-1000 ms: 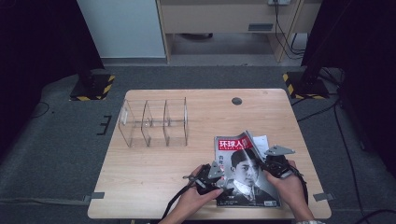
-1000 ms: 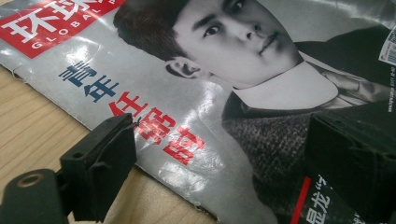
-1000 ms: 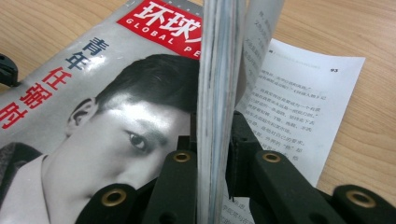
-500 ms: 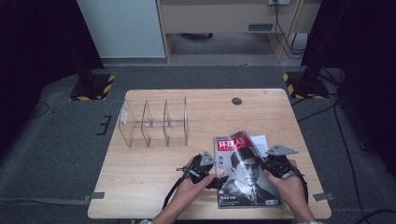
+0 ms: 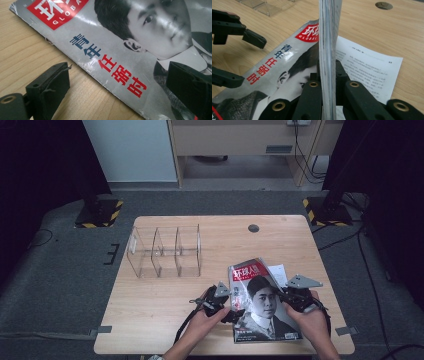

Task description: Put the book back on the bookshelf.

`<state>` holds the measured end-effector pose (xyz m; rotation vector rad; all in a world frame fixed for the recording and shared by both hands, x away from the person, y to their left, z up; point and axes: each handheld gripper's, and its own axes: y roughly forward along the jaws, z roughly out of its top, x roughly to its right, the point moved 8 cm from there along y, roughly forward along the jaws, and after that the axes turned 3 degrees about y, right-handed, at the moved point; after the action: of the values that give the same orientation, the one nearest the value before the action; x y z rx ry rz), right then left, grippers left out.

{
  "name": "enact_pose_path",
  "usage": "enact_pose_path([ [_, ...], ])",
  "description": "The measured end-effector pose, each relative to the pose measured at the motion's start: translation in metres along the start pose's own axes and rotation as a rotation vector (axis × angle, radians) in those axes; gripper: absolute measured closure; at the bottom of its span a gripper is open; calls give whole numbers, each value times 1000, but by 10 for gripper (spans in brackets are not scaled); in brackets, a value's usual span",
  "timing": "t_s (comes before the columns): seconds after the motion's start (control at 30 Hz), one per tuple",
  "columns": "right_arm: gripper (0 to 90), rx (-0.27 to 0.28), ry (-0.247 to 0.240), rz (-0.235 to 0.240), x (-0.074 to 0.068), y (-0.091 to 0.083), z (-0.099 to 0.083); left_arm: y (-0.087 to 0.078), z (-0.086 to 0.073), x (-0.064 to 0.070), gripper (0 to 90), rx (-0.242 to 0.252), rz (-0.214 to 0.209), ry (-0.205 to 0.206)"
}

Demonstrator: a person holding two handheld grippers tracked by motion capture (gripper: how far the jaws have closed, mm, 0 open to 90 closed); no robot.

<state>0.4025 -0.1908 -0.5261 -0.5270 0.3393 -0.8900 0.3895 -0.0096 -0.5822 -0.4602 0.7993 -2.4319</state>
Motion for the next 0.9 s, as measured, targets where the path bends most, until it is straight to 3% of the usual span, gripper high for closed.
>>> enact_pose_path([
  [0.27,878,49,-20,27,-7,-8,9,1,1,-1,56,8,-24,-24],
  [0.6,878,102,3,57,-9,-13,16,7,1,5,90,3,-65,-36],
  [0.9,877,101,63,95,-5,-7,9,4,2,2,258,0,-53,-60],
])
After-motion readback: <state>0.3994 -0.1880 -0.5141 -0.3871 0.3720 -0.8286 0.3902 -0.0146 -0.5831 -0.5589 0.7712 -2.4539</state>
